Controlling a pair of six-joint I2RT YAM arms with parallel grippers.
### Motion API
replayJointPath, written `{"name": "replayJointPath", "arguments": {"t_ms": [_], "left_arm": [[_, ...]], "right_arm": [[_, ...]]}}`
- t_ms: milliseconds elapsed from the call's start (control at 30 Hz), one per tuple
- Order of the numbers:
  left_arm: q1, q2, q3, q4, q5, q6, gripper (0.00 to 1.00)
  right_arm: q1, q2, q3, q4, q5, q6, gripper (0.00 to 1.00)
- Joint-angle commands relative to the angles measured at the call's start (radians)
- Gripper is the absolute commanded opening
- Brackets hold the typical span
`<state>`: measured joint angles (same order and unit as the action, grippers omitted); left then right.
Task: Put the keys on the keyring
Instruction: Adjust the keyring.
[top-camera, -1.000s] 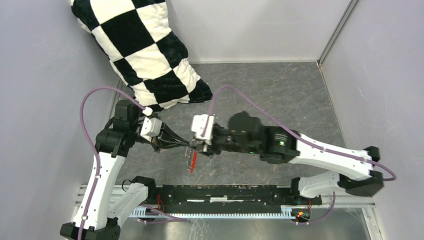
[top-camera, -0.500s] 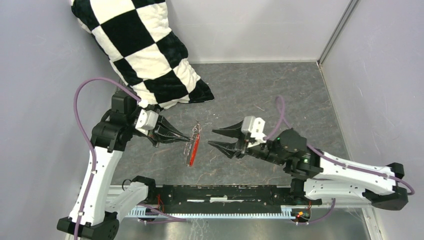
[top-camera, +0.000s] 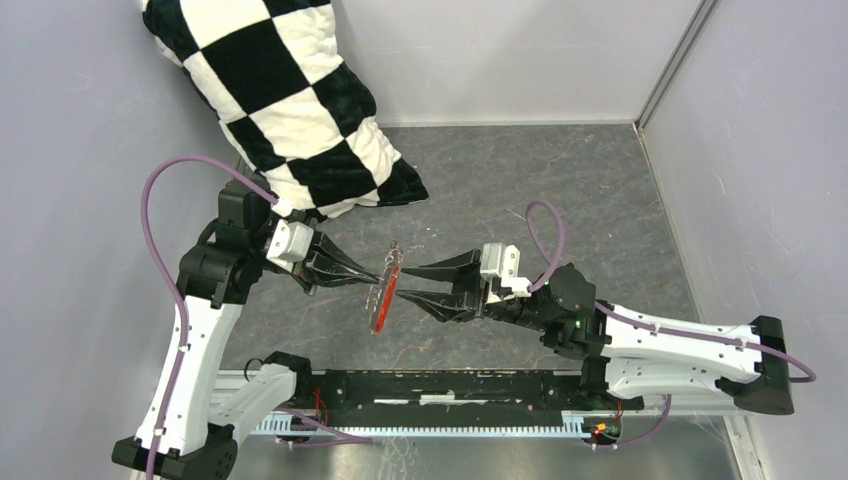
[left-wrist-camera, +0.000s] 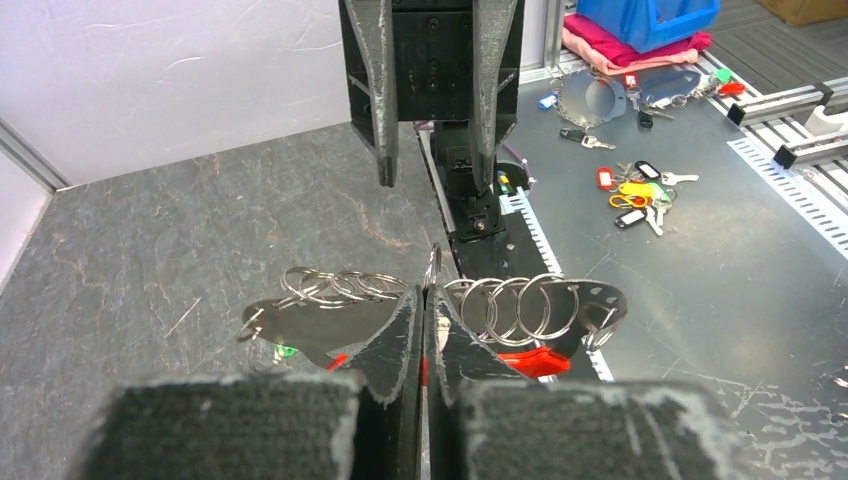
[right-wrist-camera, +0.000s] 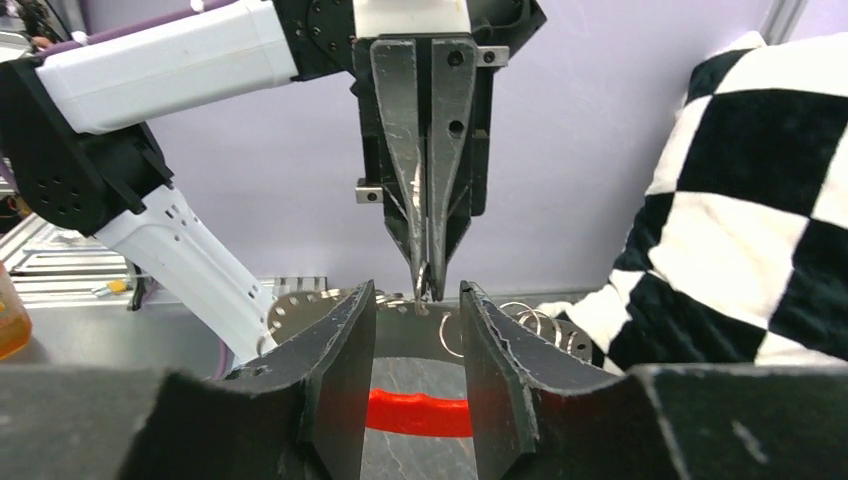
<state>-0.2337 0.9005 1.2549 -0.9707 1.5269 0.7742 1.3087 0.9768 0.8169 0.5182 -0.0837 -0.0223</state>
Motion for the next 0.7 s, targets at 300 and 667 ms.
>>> {"name": "replayJointPath", "arguments": {"t_ms": [300,667], "left_arm": [[-0.006,-0.015,0.043,0.010,0.110,-0.028,0.02],[-0.006,-0.029,0.044,0.011,0.110,-0.027,0.02]], "right_arm": [[-0.002,0.063,0.023,0.086,-0.037,0.014,0.38],[-0.002,0.114,0.053,0.064,0.007,0.021,0.32]]}}
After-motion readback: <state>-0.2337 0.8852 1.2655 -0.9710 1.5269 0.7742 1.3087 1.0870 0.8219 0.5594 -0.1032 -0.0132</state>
